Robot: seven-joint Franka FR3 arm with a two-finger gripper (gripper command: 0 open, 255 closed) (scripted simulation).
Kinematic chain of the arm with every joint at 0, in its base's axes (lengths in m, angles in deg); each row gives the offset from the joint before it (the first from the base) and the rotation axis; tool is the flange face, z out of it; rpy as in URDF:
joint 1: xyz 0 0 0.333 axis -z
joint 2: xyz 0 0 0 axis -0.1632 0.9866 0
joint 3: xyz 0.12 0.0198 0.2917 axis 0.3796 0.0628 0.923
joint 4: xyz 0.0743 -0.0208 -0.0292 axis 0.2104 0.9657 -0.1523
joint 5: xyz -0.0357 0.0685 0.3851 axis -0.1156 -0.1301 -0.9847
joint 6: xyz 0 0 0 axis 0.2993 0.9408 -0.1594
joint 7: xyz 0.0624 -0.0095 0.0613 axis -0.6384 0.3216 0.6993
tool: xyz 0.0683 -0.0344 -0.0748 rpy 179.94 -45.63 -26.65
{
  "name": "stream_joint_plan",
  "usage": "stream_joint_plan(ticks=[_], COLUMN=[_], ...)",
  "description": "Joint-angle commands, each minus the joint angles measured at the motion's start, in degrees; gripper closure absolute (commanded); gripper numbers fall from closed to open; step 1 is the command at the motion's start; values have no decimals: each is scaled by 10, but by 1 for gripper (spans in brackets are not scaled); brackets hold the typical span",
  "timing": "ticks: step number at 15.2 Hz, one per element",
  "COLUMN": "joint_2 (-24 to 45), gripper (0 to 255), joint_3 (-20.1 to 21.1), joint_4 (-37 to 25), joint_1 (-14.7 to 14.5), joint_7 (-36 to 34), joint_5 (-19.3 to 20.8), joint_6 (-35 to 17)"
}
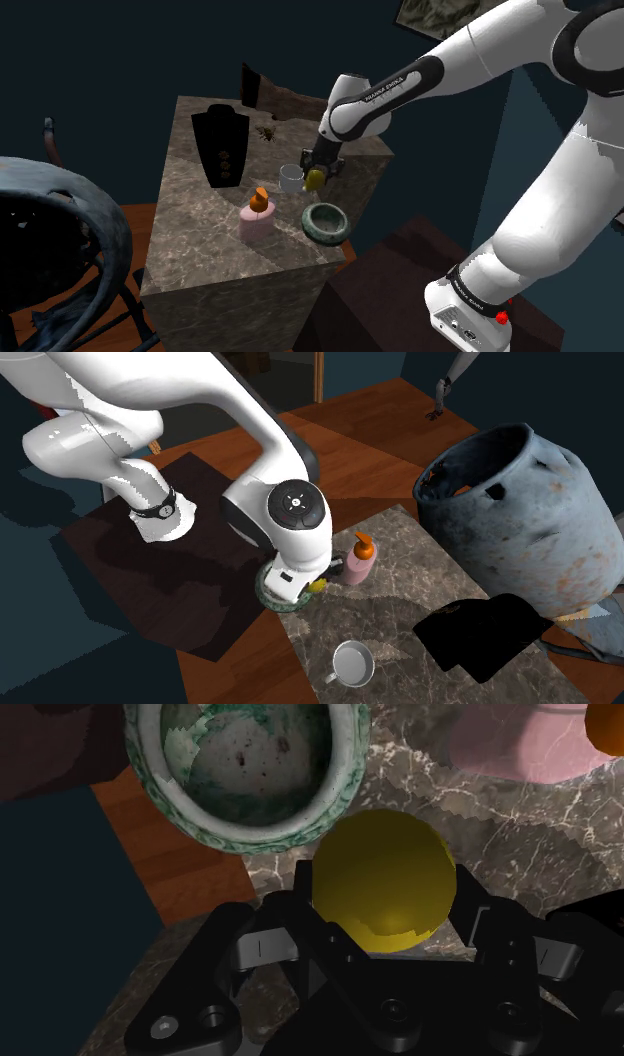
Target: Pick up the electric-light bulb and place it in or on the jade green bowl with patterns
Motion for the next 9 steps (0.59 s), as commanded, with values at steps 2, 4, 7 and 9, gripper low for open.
stream_joint_plan(ticks=[2,4,7,9], joint_2=[-60,-100,-133,-116], gripper=[255,255,255,255], joint_3=[7,8,5,6], joint_4=[75,123,170,172], joint_1=[13,18,19,19], joint_7=[32,57,83,82], joint_5=[-33,-58,-82,-79], joint_6=[-16,-23,-35,-54])
